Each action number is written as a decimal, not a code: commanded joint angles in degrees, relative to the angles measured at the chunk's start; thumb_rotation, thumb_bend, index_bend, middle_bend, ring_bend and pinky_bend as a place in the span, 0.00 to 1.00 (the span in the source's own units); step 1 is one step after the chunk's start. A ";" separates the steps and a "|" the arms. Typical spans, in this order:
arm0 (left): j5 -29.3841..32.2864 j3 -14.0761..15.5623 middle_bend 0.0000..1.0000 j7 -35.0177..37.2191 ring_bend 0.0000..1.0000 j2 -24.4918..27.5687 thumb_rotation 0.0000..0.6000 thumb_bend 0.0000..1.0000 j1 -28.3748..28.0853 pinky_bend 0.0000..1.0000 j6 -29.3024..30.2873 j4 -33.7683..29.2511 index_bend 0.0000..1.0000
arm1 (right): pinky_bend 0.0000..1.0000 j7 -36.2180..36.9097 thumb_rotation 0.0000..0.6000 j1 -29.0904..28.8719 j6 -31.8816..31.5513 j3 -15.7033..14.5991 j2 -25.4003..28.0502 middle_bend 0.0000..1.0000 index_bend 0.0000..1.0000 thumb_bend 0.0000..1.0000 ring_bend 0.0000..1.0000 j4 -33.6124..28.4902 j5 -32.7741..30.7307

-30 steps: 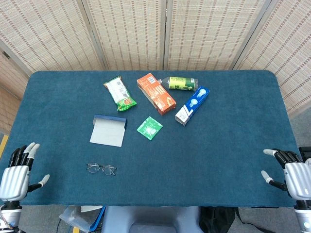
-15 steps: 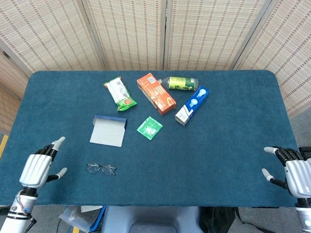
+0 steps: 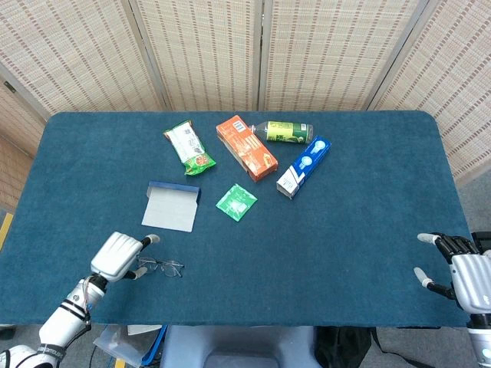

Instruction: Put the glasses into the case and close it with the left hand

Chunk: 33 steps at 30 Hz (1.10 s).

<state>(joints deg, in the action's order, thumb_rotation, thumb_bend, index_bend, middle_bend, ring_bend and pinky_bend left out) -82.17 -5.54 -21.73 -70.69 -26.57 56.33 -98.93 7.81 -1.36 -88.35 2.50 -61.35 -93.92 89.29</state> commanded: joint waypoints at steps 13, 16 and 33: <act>15.73 0.92 1.00 -9.89 1.00 -6.45 1.00 0.28 -6.62 1.00 -6.99 2.60 0.39 | 0.24 0.61 1.00 0.17 0.40 -0.24 -0.06 0.31 0.29 0.22 0.30 0.62 -0.43; 17.74 1.34 1.00 -11.31 1.00 -6.94 1.00 0.28 -7.19 1.00 -6.64 2.54 0.40 | 0.24 0.67 1.00 0.13 0.54 -0.23 -0.06 0.31 0.29 0.22 0.30 0.69 -0.51; 27.06 3.79 1.00 -18.09 1.00 -9.01 1.00 0.31 -10.58 1.00 -4.34 2.13 0.44 | 0.24 1.52 1.00 0.04 1.17 -0.30 -0.19 0.31 0.29 0.22 0.30 1.49 -0.93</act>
<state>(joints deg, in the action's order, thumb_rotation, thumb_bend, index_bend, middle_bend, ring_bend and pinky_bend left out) -55.22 -1.86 -39.73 -79.62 -37.03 51.89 -96.75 9.33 -1.32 -87.18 2.21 -61.54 -92.42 88.37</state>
